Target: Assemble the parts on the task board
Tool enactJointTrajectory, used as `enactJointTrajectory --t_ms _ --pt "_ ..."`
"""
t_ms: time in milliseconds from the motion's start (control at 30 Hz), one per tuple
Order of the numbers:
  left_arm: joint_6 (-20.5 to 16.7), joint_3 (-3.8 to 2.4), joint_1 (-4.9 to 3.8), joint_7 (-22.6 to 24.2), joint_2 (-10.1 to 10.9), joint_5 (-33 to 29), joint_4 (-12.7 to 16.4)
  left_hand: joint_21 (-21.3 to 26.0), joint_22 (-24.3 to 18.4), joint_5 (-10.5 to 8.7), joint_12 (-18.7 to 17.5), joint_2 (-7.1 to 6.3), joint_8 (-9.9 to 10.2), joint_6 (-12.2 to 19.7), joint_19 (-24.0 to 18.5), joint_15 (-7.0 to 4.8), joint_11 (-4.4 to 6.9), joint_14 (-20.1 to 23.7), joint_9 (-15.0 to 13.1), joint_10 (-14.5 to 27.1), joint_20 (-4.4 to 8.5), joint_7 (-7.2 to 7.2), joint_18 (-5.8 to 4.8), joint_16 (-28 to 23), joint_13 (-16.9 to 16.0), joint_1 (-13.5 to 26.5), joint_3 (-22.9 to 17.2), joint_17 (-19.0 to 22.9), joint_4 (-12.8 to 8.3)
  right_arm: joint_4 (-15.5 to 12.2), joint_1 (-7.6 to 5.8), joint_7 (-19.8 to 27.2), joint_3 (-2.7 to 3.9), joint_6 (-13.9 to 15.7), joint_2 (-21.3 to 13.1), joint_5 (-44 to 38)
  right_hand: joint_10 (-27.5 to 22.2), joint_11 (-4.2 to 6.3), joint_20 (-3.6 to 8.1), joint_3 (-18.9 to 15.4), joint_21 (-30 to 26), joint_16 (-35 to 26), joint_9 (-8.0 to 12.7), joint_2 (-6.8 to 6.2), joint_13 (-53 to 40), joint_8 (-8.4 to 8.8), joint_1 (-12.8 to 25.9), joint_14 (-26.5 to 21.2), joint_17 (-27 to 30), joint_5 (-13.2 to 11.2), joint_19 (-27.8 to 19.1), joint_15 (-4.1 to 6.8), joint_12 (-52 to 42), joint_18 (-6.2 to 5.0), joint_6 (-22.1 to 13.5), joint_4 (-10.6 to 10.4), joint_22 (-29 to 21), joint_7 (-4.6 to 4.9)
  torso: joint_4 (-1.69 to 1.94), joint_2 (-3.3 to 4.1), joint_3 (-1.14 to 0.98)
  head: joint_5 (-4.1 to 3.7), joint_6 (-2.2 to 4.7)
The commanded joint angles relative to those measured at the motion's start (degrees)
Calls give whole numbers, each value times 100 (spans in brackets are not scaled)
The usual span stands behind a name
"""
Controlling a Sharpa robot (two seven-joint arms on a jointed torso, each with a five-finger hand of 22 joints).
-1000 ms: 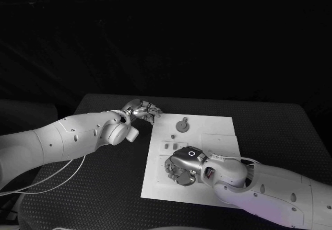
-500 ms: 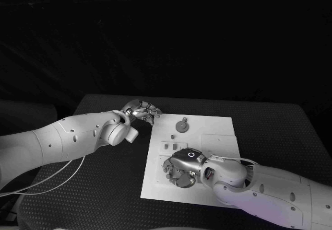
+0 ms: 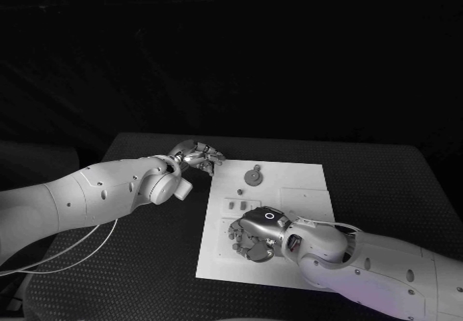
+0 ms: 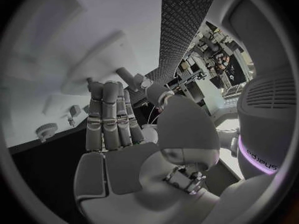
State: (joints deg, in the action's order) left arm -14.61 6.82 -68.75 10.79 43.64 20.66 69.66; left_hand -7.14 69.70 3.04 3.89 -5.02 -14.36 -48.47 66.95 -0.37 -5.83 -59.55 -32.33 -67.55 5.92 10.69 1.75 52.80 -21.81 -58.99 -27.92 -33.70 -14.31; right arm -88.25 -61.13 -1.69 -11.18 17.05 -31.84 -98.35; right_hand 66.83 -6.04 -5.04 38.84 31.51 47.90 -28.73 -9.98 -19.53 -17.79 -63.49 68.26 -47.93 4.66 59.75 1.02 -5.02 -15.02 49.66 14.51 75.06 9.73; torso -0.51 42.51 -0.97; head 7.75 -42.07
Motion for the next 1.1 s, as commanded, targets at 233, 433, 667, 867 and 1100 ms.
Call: enactJointTrajectory --t_ms 233,433,667,867,1100 --pt "73 -4 -9 27 2 -27 18 26 8 -20 7 22 -32 -9 35 7 -4 -46 -6 32 -1 -9 107 -39 -6 47 23 -9 19 14 6 111 -2 -161 25 100 -233 -74 -71 -55 -7 141 23 -185 -7 37 16 -262 -58 -12 -236 -139 94 13 -61 -78 129 -63 0 1 5 -16 12" --pt "83 -4 -9 24 4 -27 19 27 8 -20 6 21 -32 -8 35 8 -5 -46 -6 34 -1 -8 107 -39 -6 47 23 -10 18 12 6 153 -2 -200 40 75 -334 -110 -110 -71 40 259 -9 -158 -23 -45 -33 -407 -76 -12 -348 -177 90 4 71 -104 130 -110 3 1 3 -17 9" --pt "86 -4 -9 21 8 -27 18 29 9 -20 5 20 -32 -5 35 8 -5 -46 -6 37 -1 -8 107 -40 -6 47 23 -12 19 24 6 202 -2 -172 50 31 -352 -114 -132 -36 104 358 -90 219 -59 -230 -157 -491 -54 -11 -422 -180 63 3 437 -26 128 -186 -1 2 0 -16 6" --pt "91 -4 -9 14 7 -27 17 33 12 -20 2 18 -21 18 38 10 -8 -48 0 48 -2 1 107 -42 -6 51 26 -16 21 22 7 242 -2 -131 55 28 -246 -63 -133 26 173 445 -159 778 -121 -334 -186 -488 -13 -6 -436 -131 -12 2 678 85 124 -274 -2 2 -1 -14 0" --pt "89 -4 -9 11 10 -27 20 40 15 -20 0 15 -4 53 41 13 -11 -48 7 59 -3 15 109 -46 -8 54 27 -23 23 54 7 193 -2 -138 43 -14 -224 -50 -129 57 193 468 -183 836 -138 -356 -176 -483 10 -3 -432 -121 -25 2 732 151 120 -295 -2 1 0 -11 -12"
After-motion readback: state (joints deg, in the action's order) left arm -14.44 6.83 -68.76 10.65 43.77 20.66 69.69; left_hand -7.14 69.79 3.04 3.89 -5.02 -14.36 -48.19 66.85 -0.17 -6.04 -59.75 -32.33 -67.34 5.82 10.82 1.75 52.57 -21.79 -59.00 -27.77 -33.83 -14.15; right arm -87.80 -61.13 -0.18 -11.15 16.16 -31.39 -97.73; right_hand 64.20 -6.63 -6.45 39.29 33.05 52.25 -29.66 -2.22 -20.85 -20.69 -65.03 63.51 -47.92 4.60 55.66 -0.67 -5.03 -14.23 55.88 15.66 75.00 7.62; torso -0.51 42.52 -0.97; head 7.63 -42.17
